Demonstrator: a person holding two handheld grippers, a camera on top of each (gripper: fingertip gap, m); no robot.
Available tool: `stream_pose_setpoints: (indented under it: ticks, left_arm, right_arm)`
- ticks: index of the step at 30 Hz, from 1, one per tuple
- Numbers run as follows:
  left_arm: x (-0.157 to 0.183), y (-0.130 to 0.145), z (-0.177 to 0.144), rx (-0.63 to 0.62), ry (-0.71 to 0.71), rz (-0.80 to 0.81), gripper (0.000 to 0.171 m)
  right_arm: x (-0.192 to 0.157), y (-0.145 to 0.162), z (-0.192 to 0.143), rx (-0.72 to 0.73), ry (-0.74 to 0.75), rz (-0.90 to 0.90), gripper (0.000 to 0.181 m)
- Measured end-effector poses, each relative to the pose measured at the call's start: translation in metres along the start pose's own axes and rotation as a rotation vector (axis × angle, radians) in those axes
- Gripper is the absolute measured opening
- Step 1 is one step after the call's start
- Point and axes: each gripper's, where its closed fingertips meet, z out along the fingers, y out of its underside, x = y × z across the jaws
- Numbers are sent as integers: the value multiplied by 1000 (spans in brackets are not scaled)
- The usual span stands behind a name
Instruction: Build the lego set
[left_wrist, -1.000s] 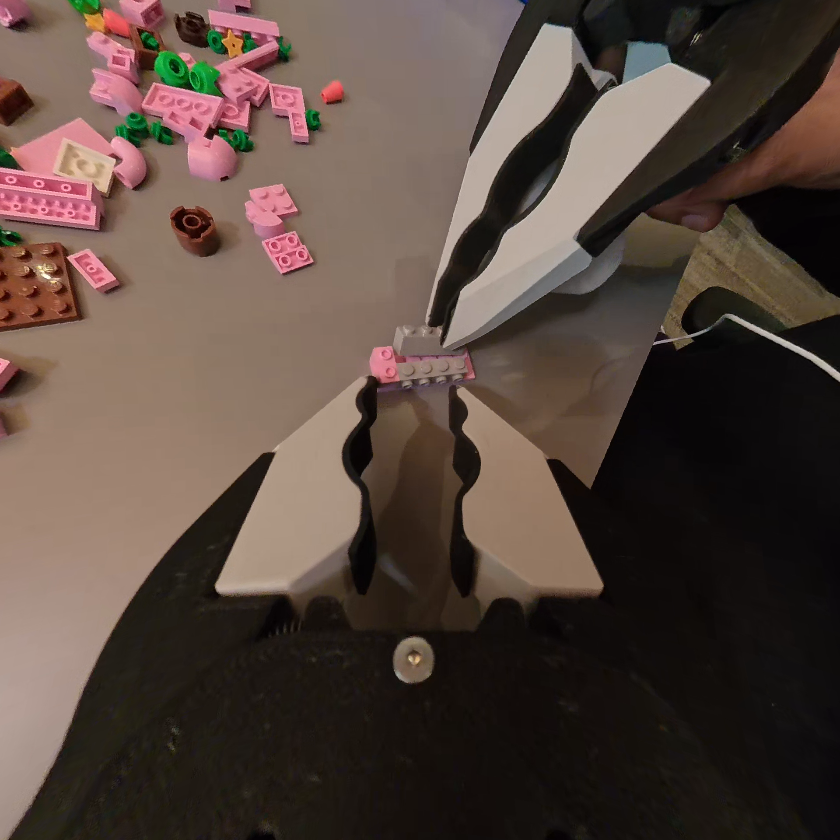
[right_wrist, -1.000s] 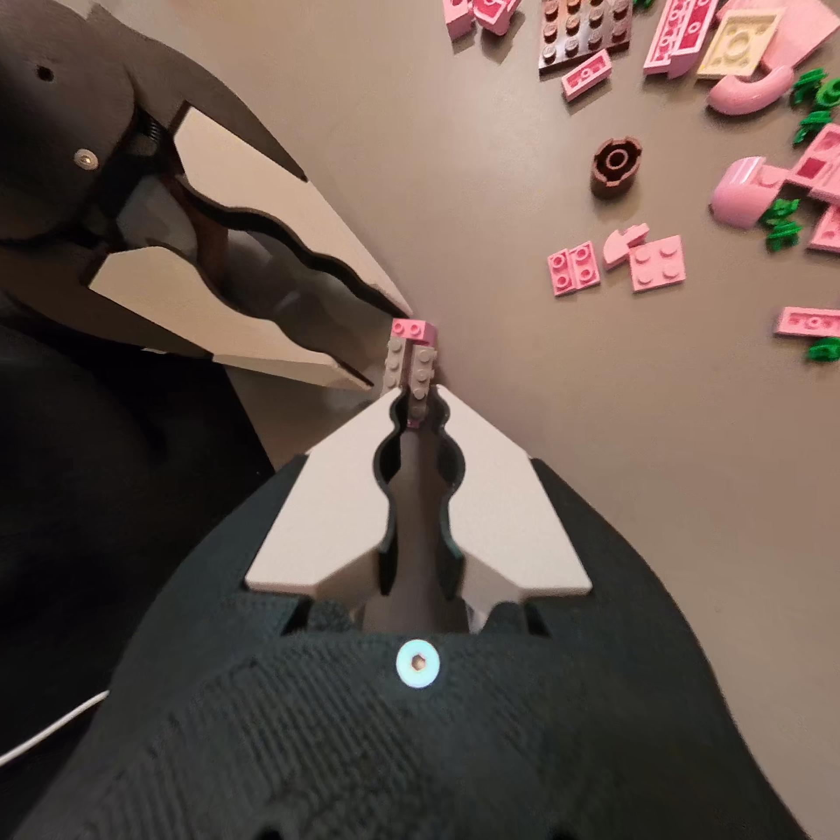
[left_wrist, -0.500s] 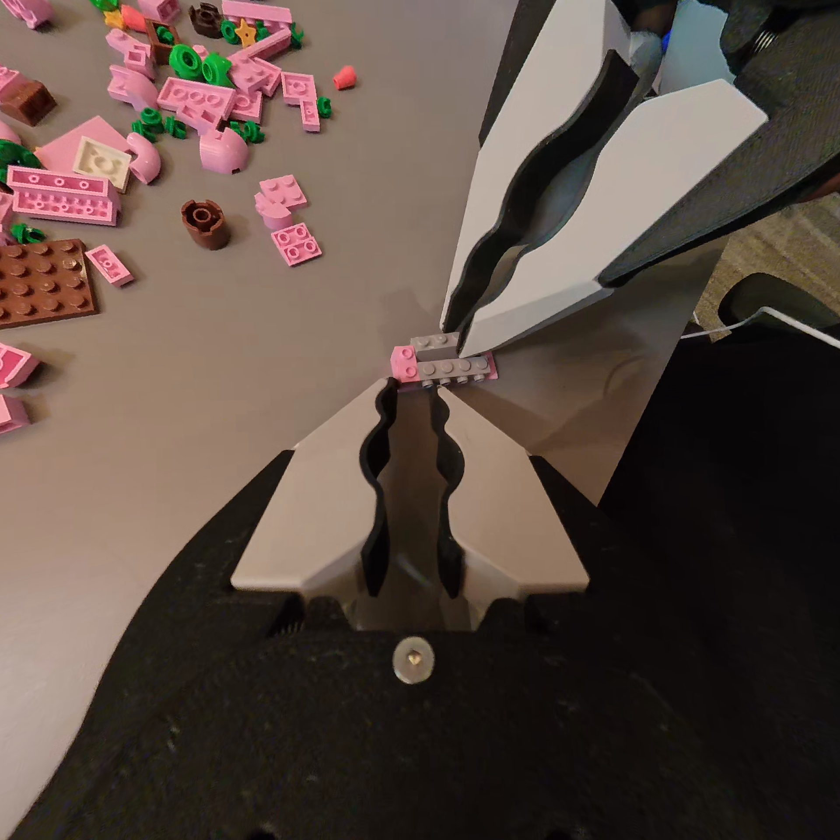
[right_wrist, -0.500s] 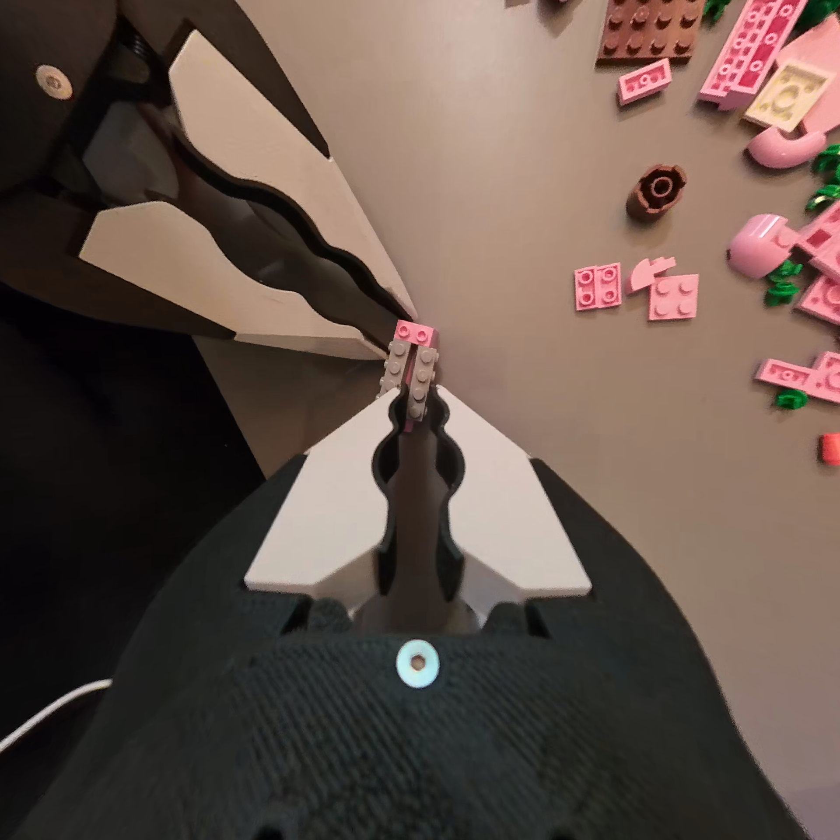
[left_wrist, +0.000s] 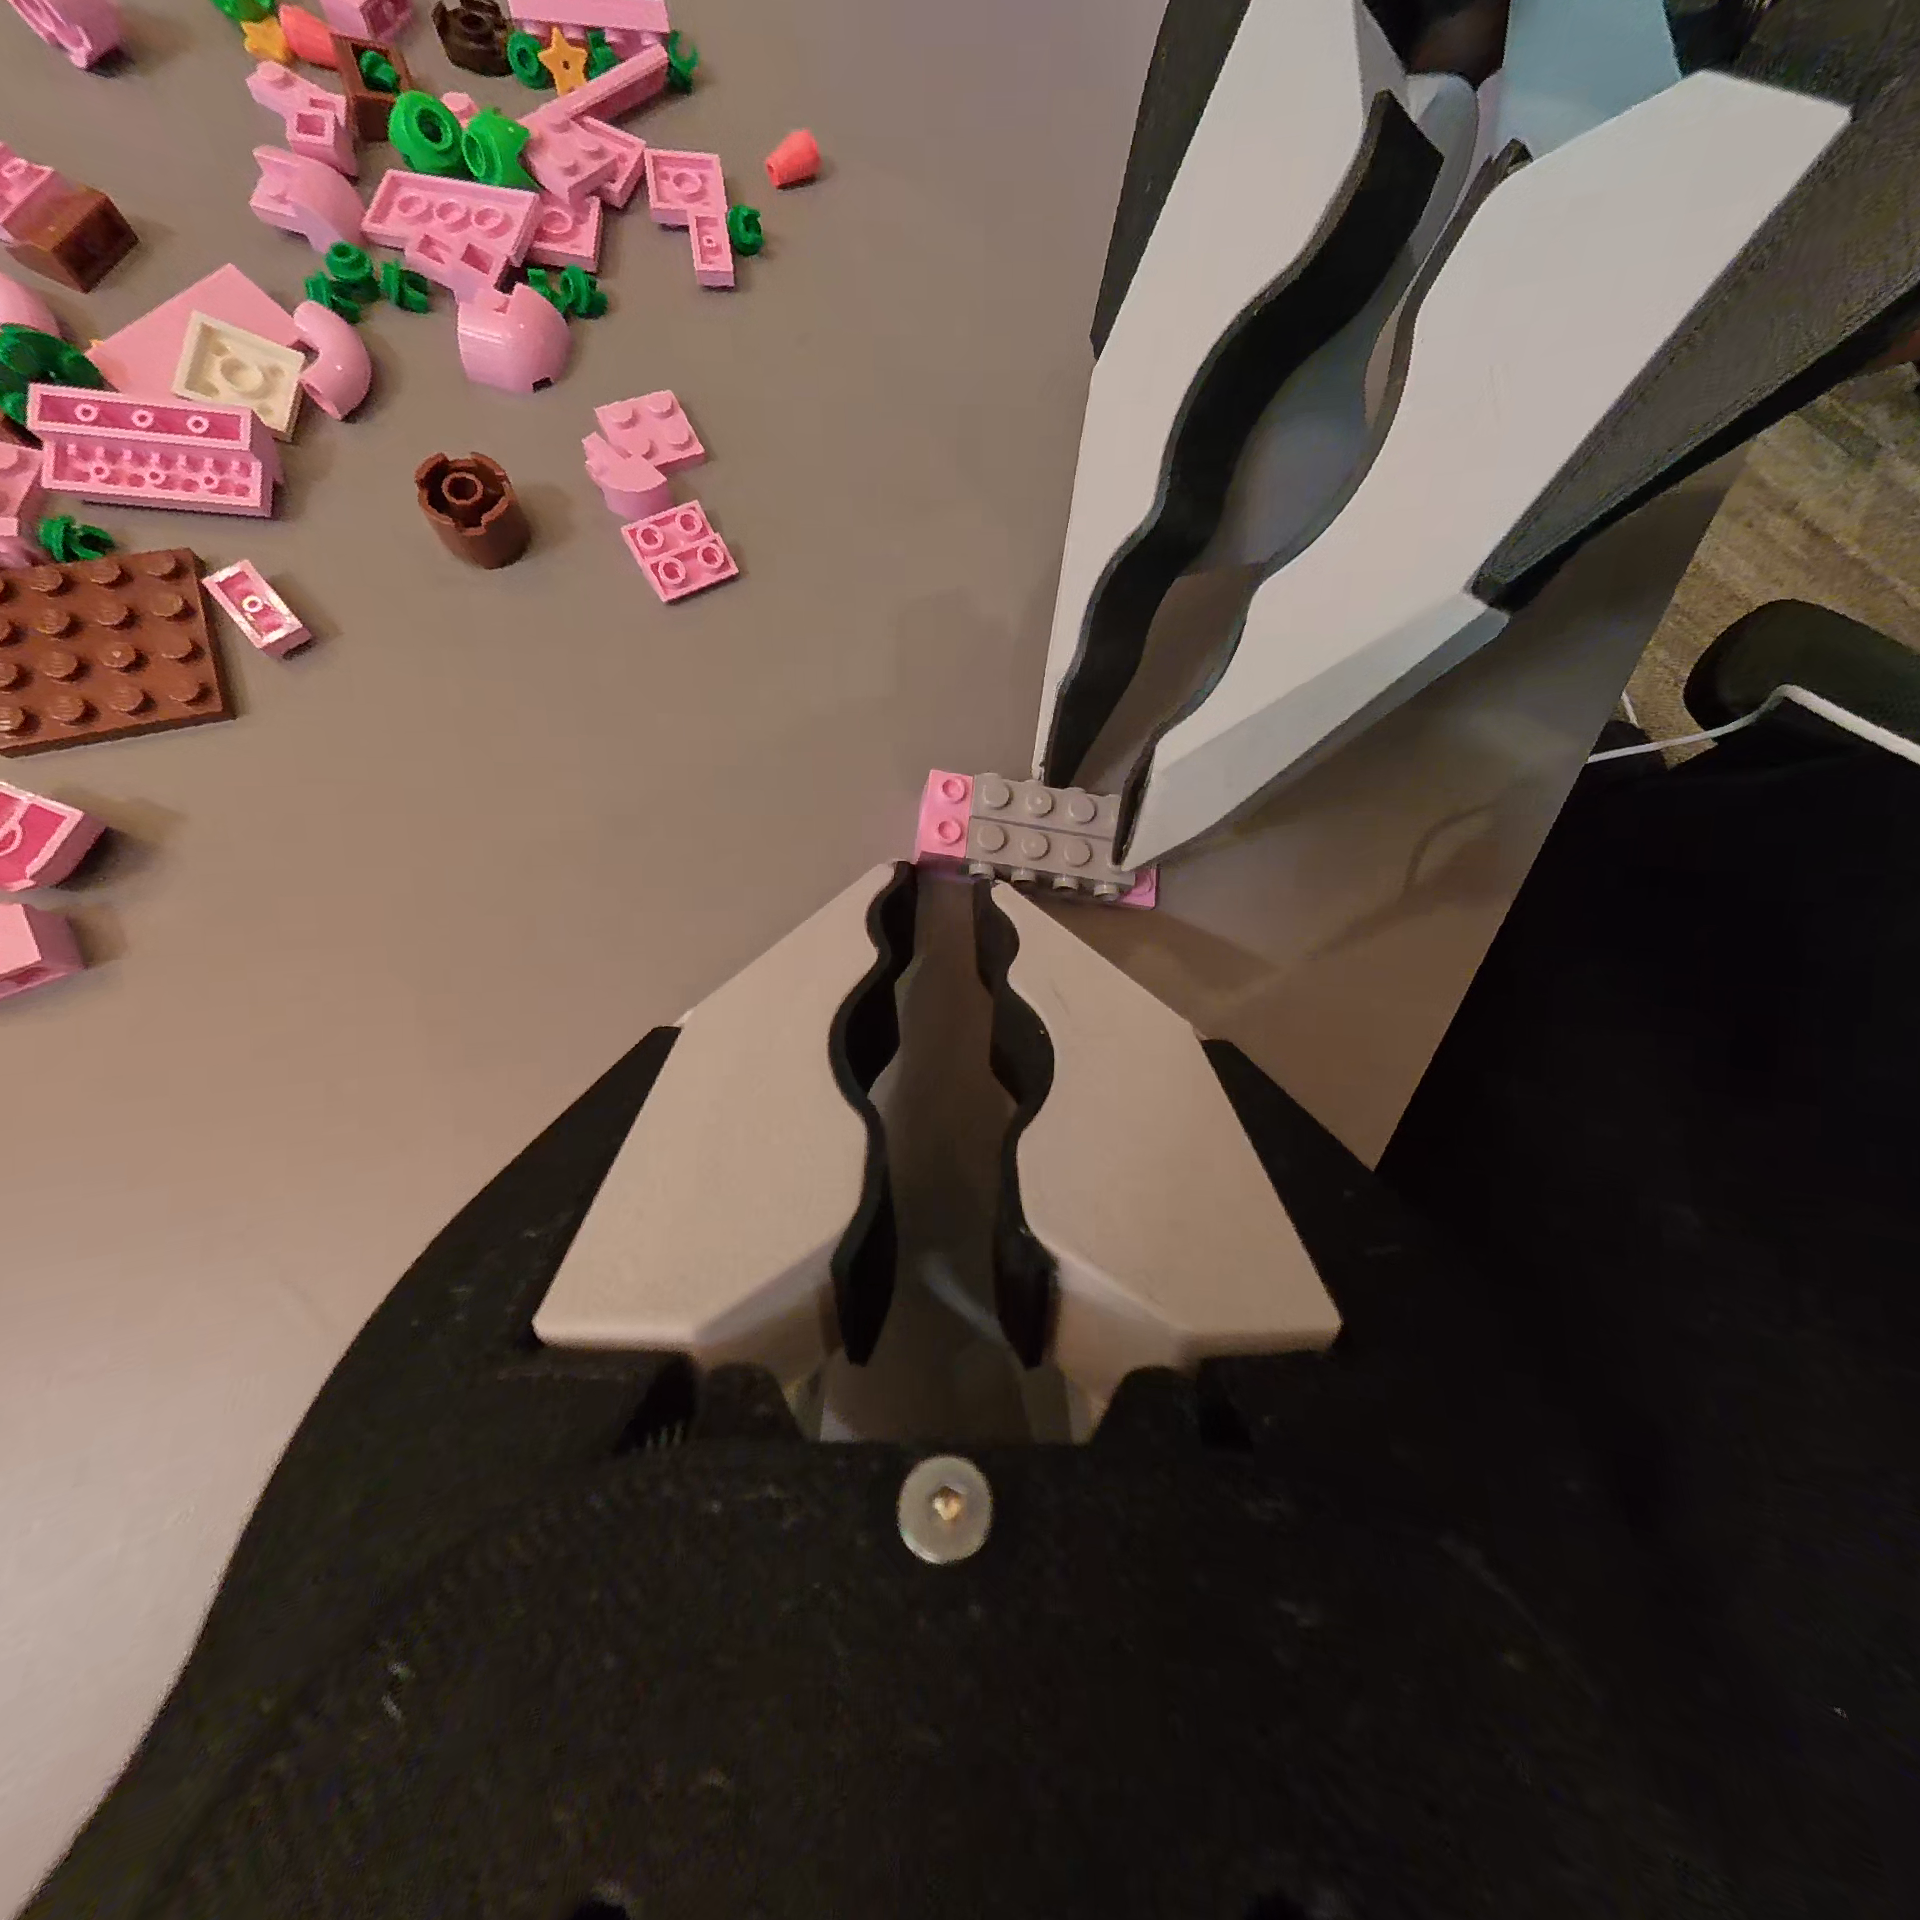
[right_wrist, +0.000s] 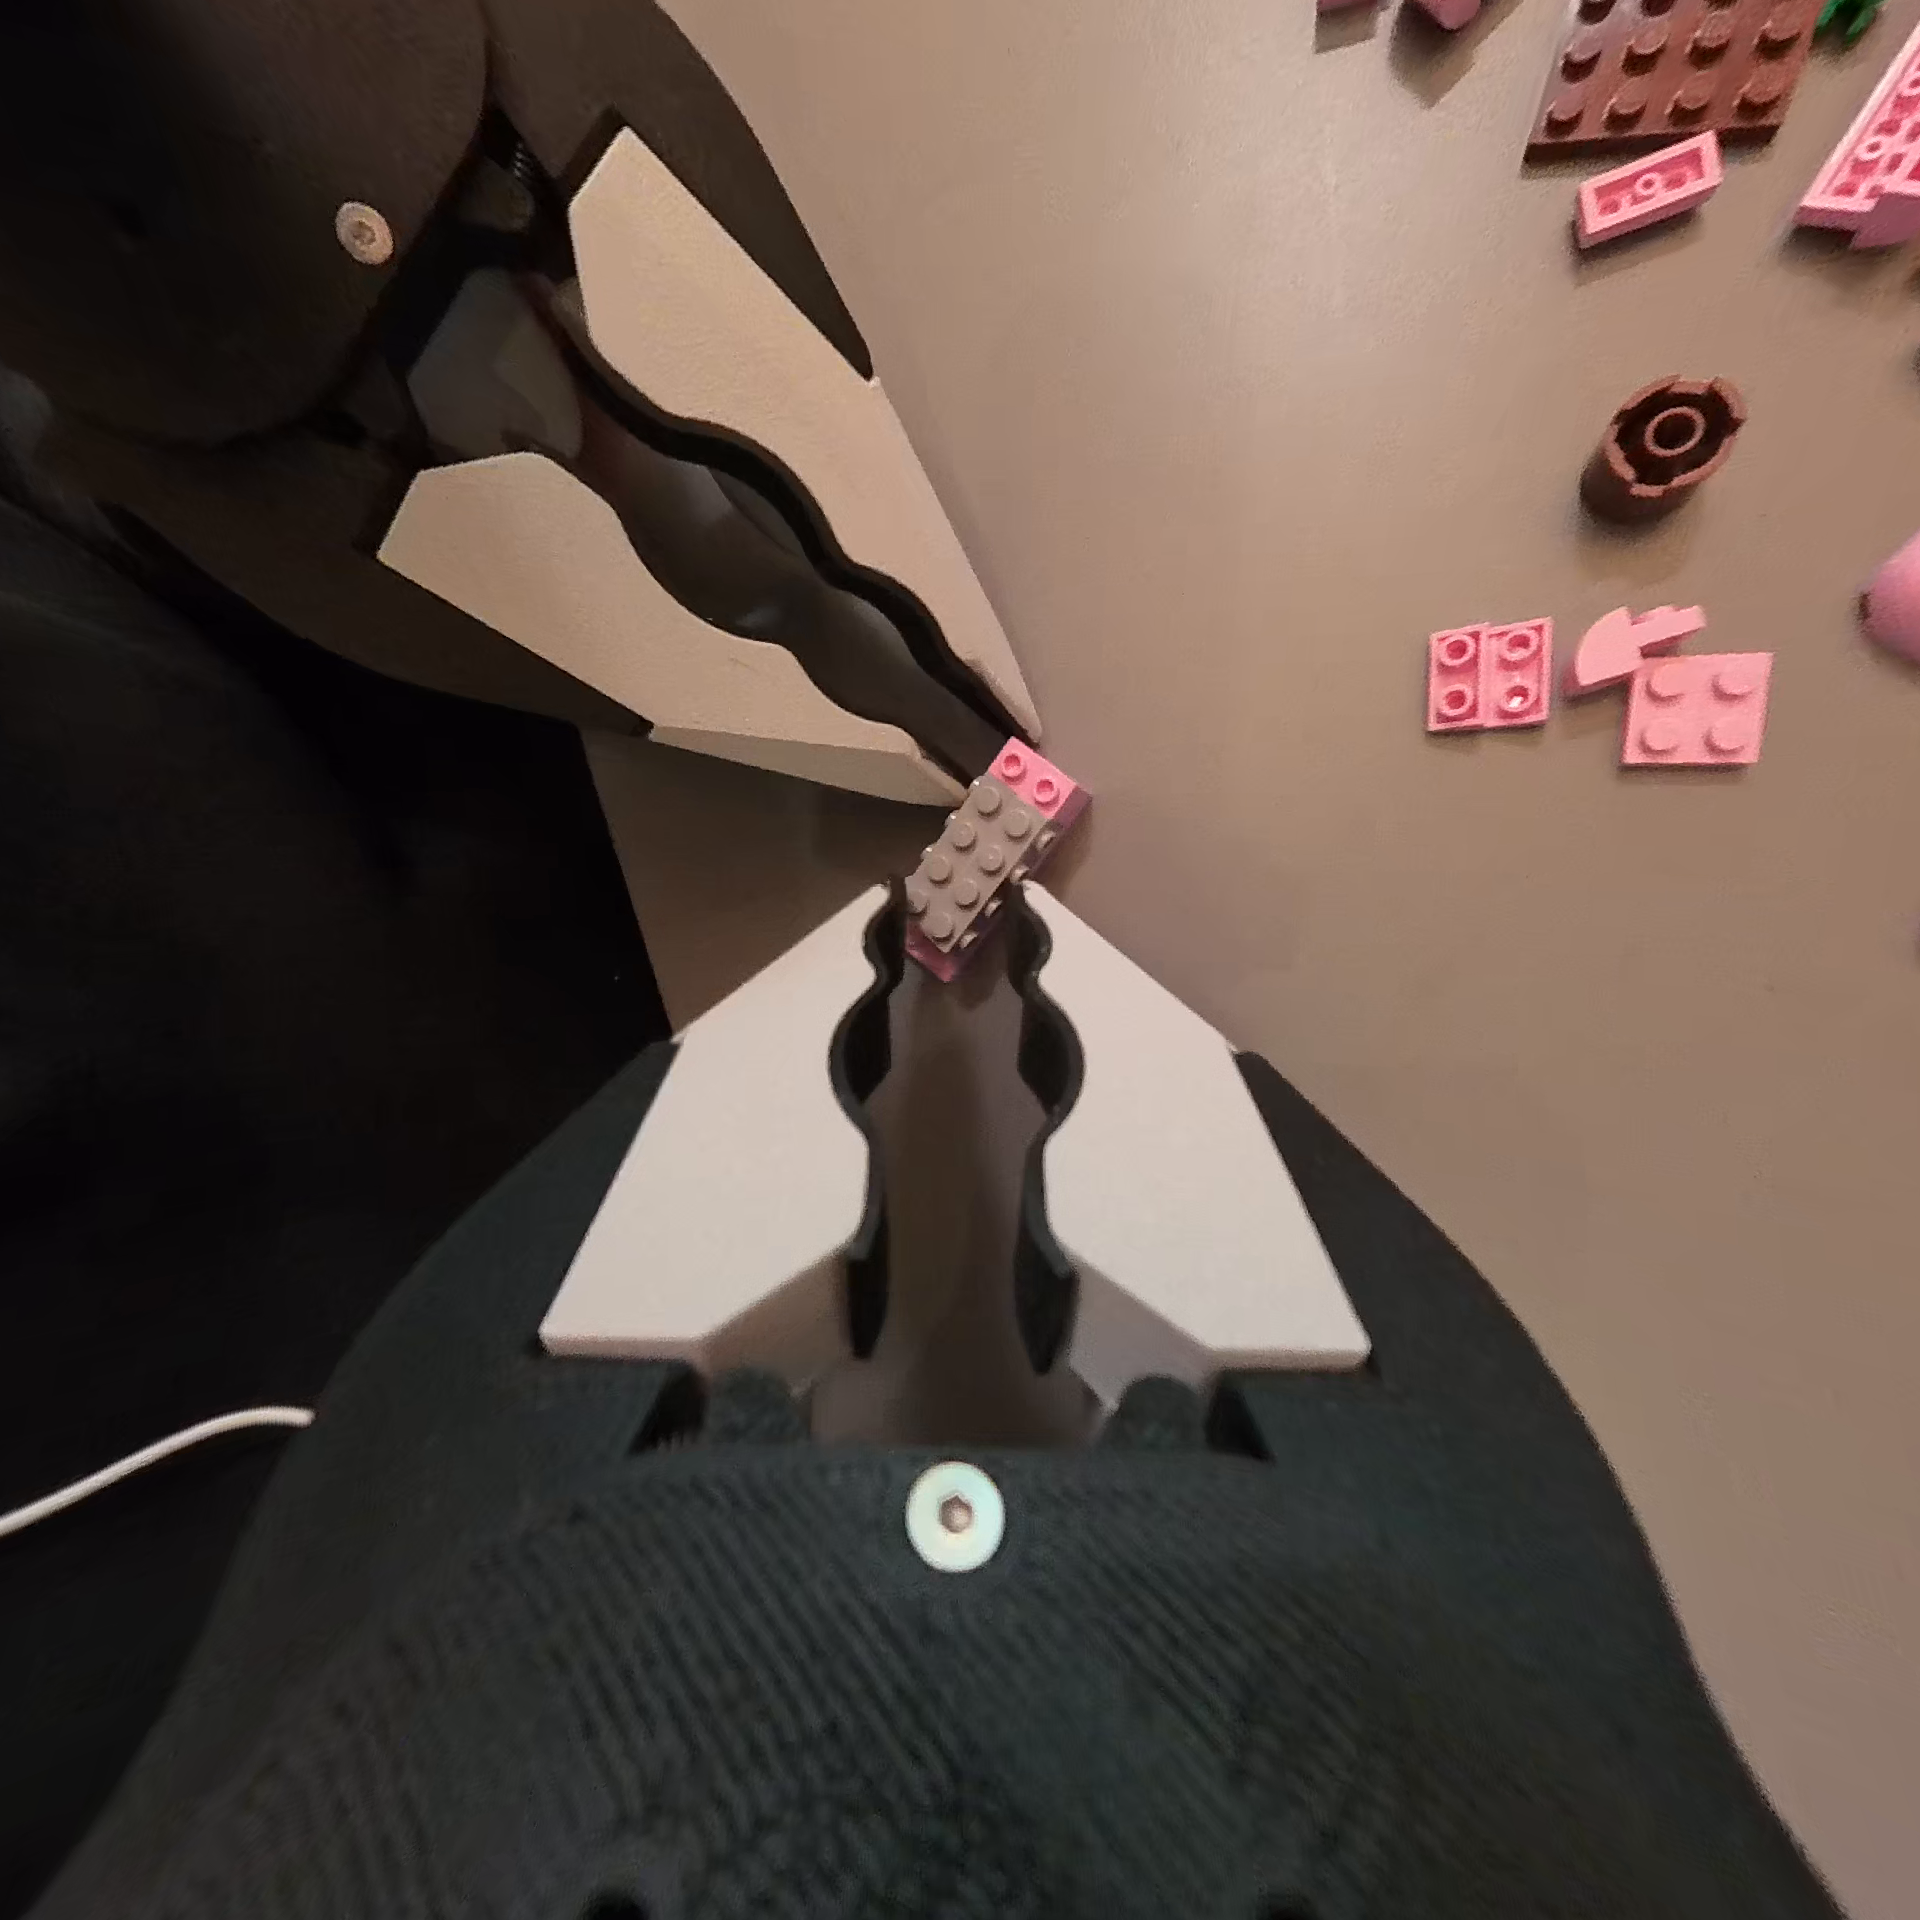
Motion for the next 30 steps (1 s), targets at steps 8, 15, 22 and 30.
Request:
stream_pose_setpoints:
  ticks: [8, 15, 22, 30]
  left_arm:
    - [0, 0, 0, 1, -1, 0, 9]
    - [0, 0, 0, 1, -4, 2, 9]
    - [-1, 0, 0, 1, -7, 5, 9]
    - [-1, 0, 0, -2, -3, -2, 10]
  right_arm:
    - [4, -1, 0, 36, -37, 57, 11]
    - [5, -1, 0, 69, -146, 182, 9]
    - [4, -1, 1, 38, -225, 286, 8]
    - [4, 0, 1, -1, -213, 257, 8]
